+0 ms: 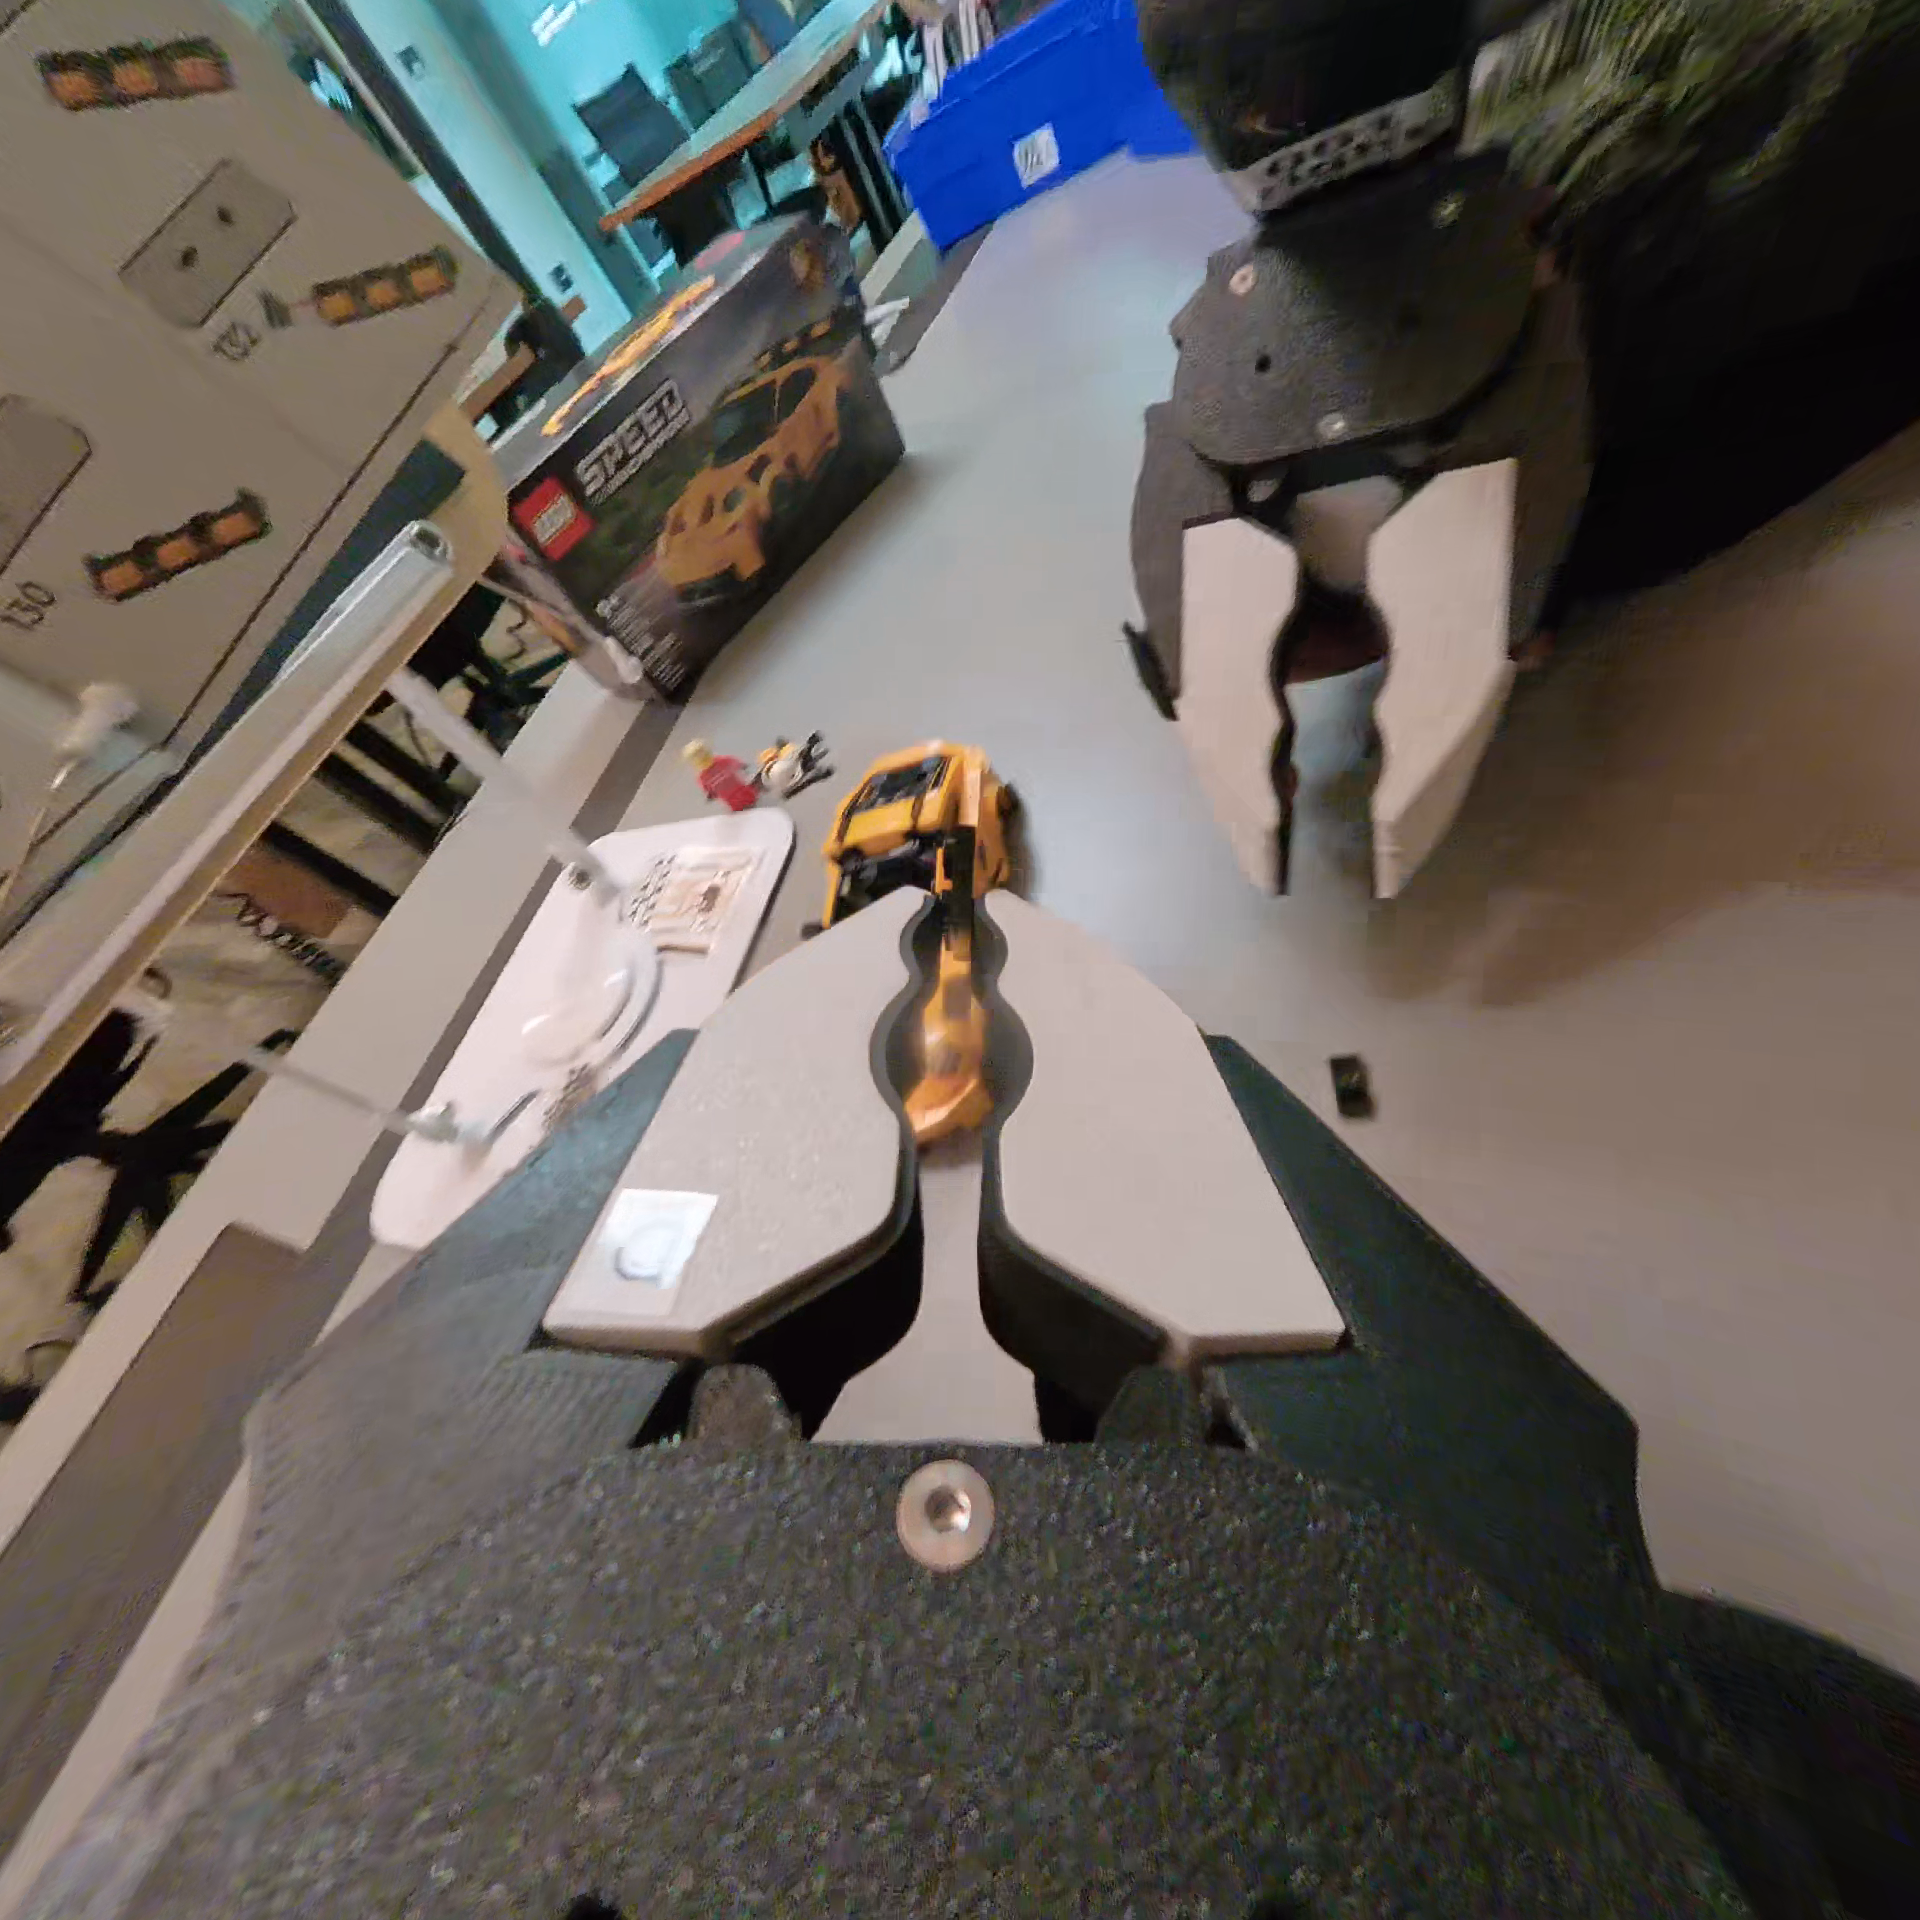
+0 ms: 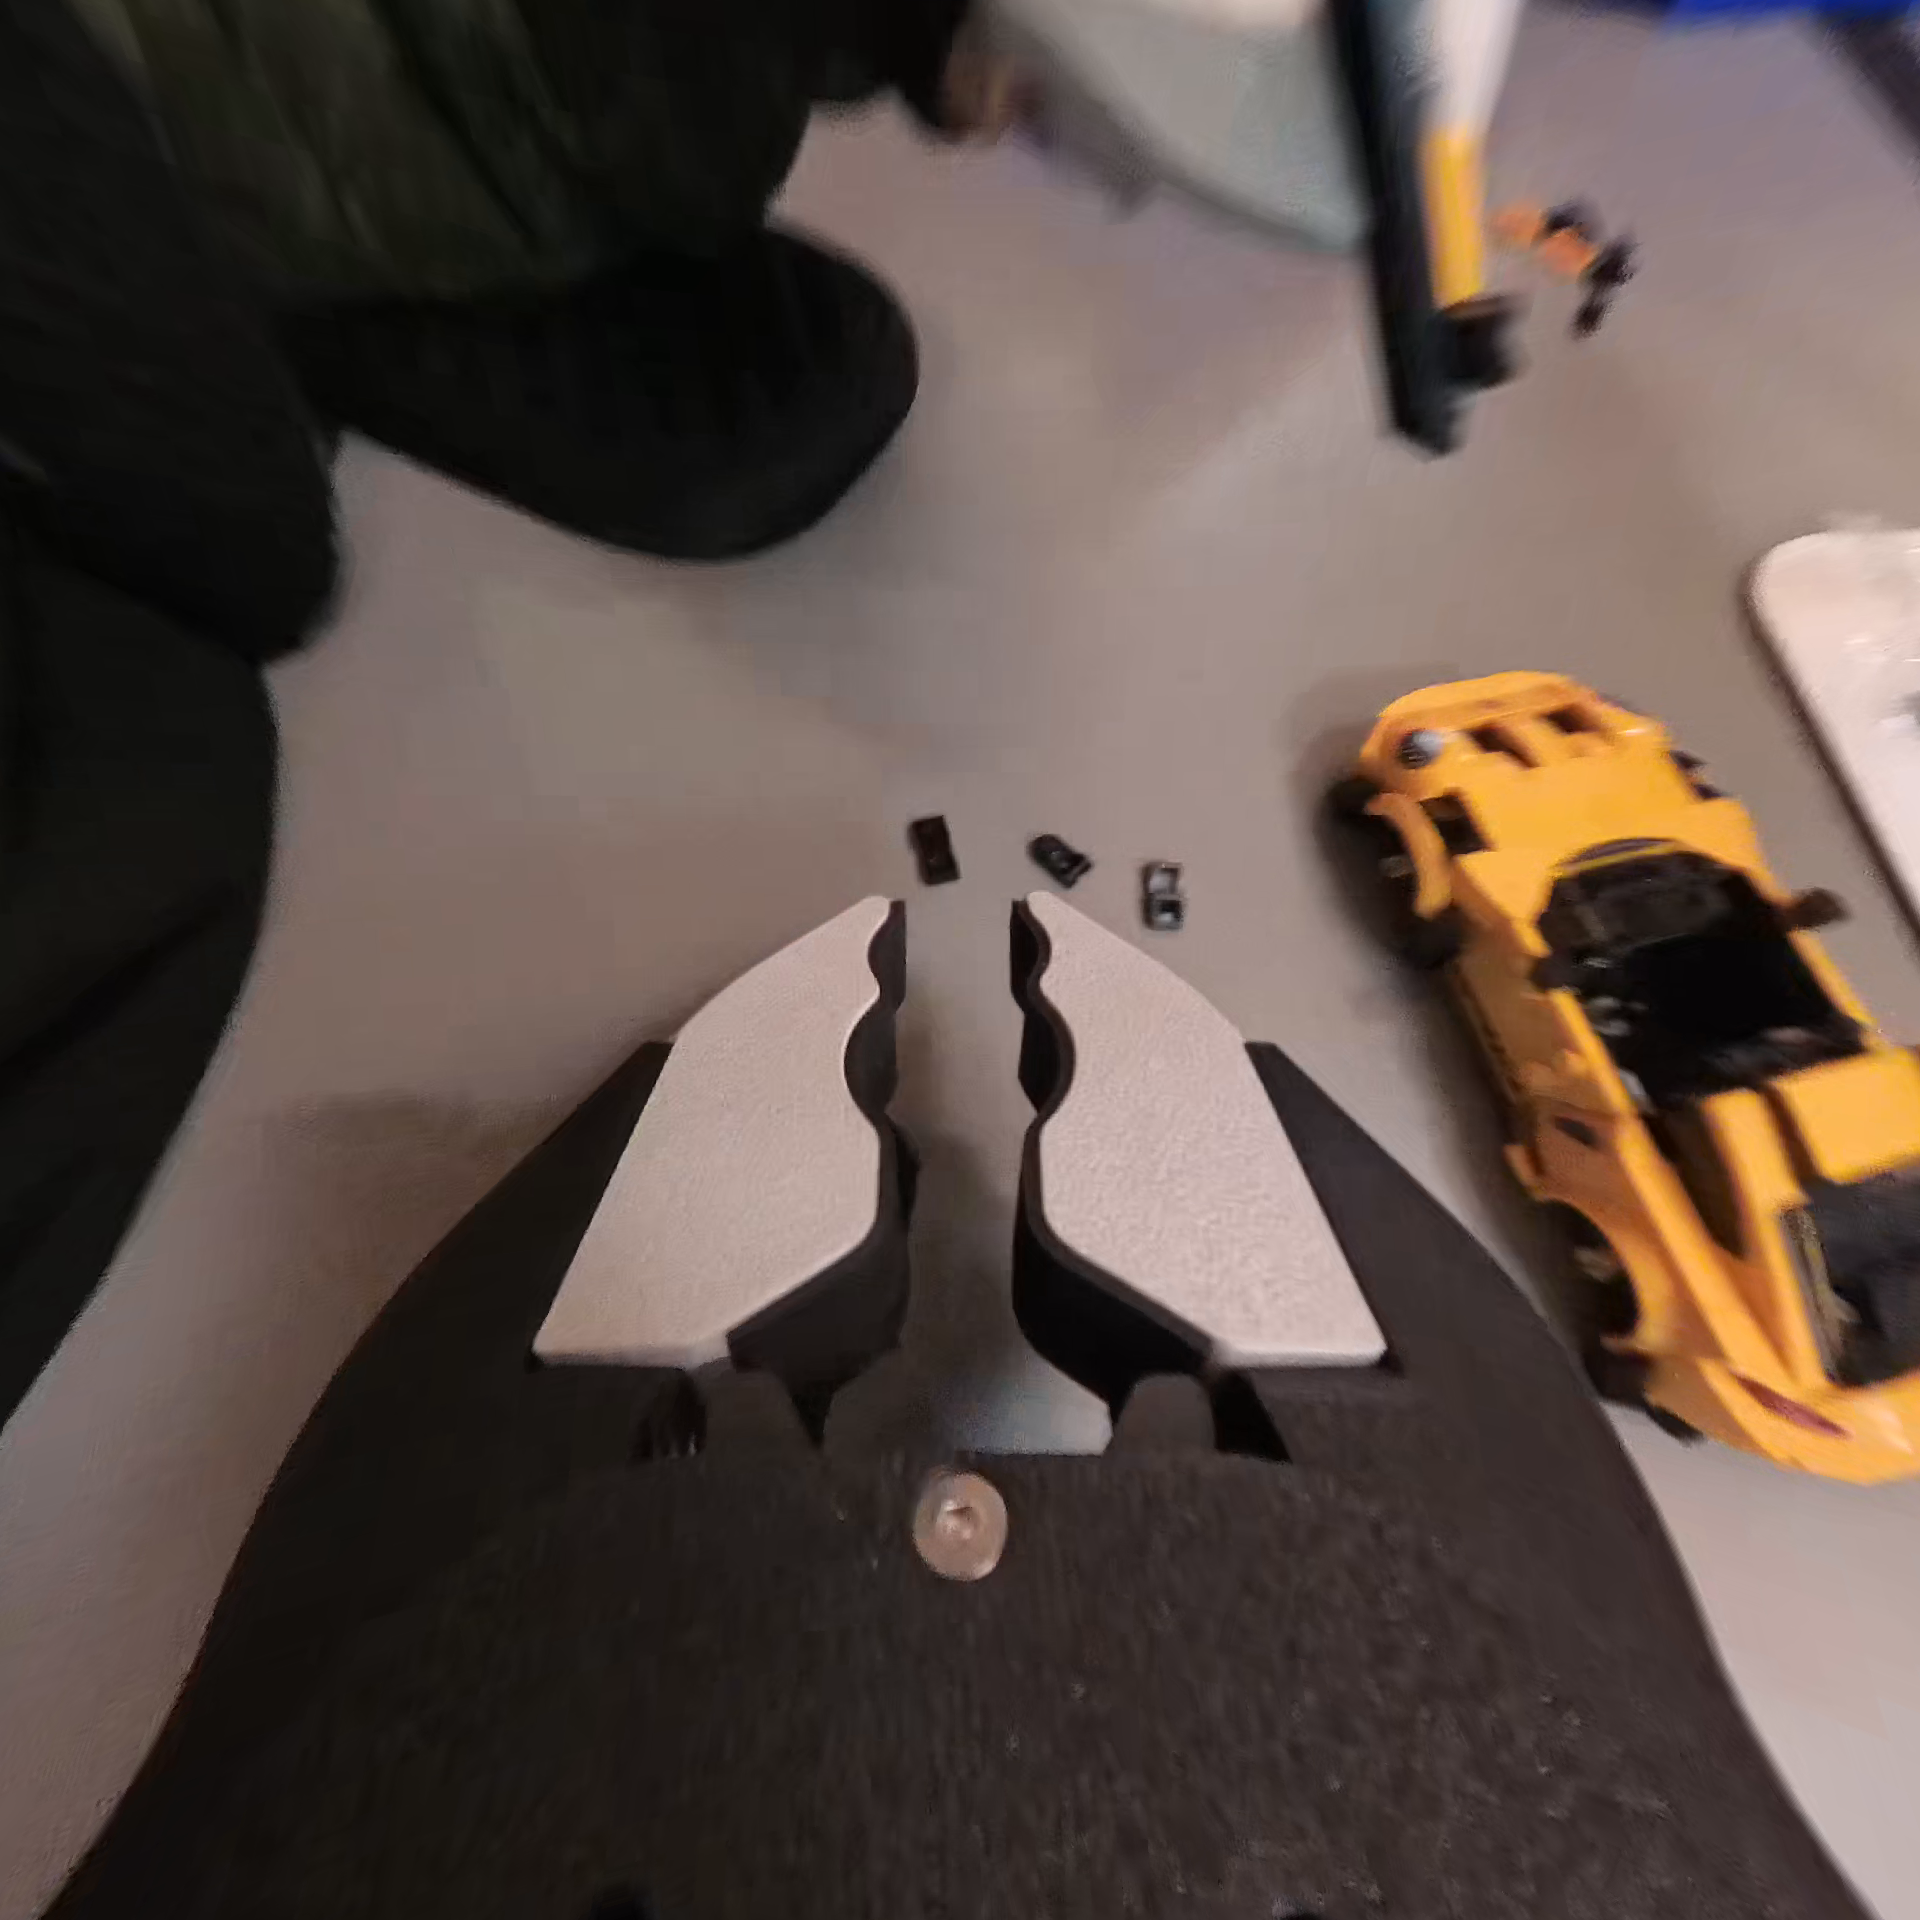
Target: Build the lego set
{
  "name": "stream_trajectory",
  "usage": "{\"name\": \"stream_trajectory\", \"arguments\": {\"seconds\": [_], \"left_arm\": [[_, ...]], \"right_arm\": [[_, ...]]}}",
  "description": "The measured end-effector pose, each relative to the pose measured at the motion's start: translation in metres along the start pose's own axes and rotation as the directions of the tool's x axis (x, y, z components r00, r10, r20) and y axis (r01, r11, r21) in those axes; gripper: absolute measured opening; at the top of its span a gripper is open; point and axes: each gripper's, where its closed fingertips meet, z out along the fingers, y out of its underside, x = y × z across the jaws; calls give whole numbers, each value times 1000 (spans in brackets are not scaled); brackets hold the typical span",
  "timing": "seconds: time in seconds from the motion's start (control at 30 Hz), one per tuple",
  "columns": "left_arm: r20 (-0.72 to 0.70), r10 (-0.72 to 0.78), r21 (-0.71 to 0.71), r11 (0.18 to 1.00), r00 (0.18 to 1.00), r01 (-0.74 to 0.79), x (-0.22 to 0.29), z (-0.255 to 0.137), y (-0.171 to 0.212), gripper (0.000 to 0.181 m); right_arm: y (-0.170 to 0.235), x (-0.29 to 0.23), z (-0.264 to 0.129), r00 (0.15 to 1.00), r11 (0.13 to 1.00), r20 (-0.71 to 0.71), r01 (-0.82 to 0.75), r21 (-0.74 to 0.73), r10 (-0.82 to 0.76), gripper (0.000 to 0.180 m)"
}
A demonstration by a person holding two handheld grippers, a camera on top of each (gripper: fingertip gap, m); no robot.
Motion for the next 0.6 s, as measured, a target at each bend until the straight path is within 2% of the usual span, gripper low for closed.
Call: {"name": "stream_trajectory", "arguments": {"seconds": [0.13,0.23,0.3,0.43,0.6], "left_arm": [[-11,111,-111,988,994,-112,11,1,21,5],[-51,166,-193,966,985,-173,25,5,42,5],[-49,184,-233,954,982,-191,26,5,52,5],[-29,160,-220,962,987,-163,22,1,50,5],[-69,172,-257,949,983,-184,31,7,59,5]], "right_arm": [[8,-4,28,997,985,44,68,-161,-62,18],[9,-2,40,993,967,74,111,-228,-96,18],[6,-1,43,990,963,91,128,-237,-109,18],[-5,15,35,991,976,91,109,-188,-94,15],[9,27,41,976,942,136,204,-267,-173,16]]}}
